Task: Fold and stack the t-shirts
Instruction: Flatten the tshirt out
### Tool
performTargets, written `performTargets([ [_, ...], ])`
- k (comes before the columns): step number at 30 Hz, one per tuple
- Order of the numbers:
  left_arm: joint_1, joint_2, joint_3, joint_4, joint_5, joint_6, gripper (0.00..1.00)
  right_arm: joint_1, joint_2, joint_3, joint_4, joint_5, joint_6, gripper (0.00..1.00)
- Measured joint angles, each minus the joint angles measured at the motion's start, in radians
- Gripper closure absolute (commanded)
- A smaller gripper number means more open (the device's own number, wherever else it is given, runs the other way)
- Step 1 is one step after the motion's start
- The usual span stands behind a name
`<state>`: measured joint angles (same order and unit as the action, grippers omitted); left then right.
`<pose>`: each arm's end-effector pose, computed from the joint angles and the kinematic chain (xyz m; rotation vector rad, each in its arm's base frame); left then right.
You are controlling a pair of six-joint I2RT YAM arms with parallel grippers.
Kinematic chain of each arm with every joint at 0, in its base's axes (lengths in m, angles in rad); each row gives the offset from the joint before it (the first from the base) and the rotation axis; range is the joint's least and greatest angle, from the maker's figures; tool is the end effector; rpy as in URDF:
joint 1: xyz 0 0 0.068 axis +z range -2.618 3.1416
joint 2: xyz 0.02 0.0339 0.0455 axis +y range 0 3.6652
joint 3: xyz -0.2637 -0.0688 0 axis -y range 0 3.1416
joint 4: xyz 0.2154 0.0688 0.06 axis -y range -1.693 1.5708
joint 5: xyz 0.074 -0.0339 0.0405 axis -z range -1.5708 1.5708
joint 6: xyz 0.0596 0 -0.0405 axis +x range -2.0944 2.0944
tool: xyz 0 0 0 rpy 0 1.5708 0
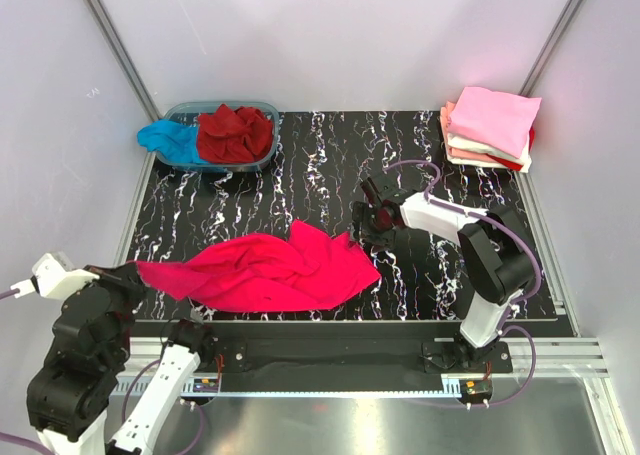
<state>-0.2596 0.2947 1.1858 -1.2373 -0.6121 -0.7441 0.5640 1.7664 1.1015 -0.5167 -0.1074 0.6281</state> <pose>-0.0184 0.0403 0.3537 -0.8240 1.6604 -0.1101 0.2741 0.1809 0.1632 0.0611 2.8457 0.4415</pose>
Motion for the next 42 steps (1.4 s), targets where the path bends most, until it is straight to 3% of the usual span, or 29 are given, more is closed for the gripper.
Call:
performTargets([
  [5, -0.019, -0.002, 0.083, -0.064, -0.072, -0.002, 1.0, 0.004, 0.0, 0.029, -0.006, -0.018, -0.013, 0.28],
  [10, -0.051, -0.023, 0.163, -0.102, -0.149, -0.019, 1.0, 0.034, 0.02, 0.165, -0.027, -0.024, -0.046, 0.28],
  [27, -0.164, -0.139, 0.029, -0.14, -0.21, -0.095, 0.99, 0.159, 0.566, 0.9, -0.27, -0.058, -0.215, 0.28],
  [34, -0.207, -0.176, -0.003, -0.144, -0.242, -0.126, 0.98, 0.241, 0.69, 1.074, -0.376, 0.005, -0.235, 0.28],
  [42, -0.267, -0.21, -0.019, -0.147, -0.278, -0.186, 0.98, 0.252, 0.755, 1.186, -0.457, 0.076, -0.239, 0.32],
])
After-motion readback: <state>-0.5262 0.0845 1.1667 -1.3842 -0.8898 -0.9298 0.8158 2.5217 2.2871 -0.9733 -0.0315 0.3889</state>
